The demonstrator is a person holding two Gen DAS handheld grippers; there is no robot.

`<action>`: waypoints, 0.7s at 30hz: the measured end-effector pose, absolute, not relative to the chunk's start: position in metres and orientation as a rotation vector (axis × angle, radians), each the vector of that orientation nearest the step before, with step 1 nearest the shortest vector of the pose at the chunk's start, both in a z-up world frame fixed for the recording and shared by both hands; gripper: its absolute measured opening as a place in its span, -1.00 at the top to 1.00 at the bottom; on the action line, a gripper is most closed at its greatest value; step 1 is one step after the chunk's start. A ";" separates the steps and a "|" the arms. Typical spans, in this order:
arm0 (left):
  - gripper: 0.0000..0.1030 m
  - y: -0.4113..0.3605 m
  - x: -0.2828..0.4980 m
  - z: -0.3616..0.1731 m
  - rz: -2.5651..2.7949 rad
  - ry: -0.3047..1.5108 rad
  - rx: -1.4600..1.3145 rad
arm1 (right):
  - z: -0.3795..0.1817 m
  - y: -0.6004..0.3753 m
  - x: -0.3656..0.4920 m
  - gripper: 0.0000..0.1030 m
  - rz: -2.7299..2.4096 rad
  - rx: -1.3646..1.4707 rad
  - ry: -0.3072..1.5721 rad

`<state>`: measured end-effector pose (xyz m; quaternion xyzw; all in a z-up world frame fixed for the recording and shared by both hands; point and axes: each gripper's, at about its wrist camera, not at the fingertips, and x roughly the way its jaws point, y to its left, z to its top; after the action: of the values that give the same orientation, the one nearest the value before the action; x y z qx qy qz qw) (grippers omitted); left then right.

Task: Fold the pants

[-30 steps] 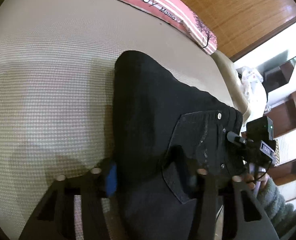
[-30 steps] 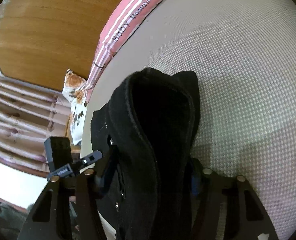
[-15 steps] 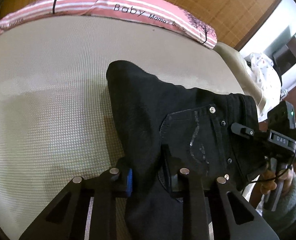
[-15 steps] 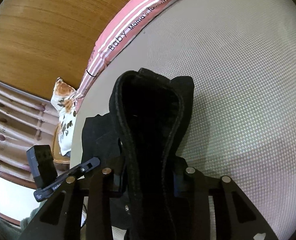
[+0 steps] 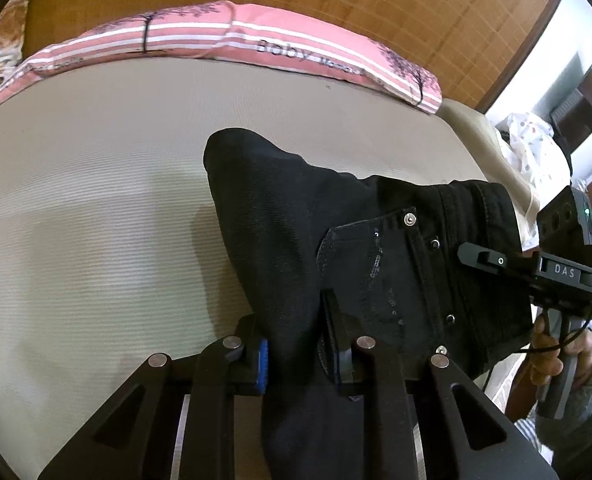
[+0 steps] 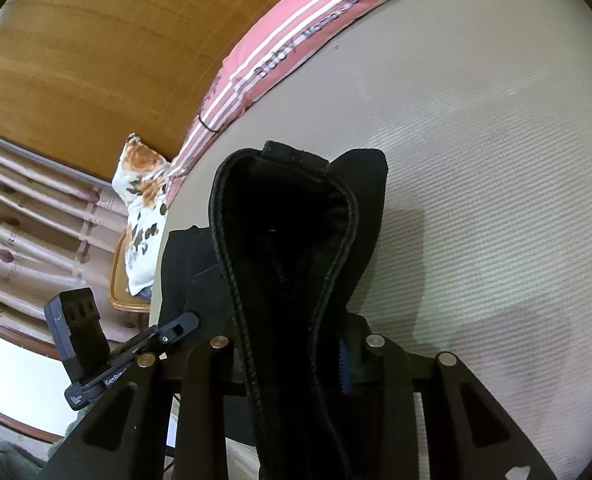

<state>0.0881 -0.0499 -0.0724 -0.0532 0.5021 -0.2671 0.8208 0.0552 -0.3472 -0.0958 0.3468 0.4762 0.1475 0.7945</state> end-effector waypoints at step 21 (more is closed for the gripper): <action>0.57 0.020 0.143 -0.052 -0.454 0.978 -0.182 | -0.081 -0.275 0.147 0.47 0.417 0.697 1.041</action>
<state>0.1430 0.0198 -0.0524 -0.0864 0.4651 -0.2158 0.8542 0.1468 -0.2746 -0.0807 0.3239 0.4835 0.1938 0.7898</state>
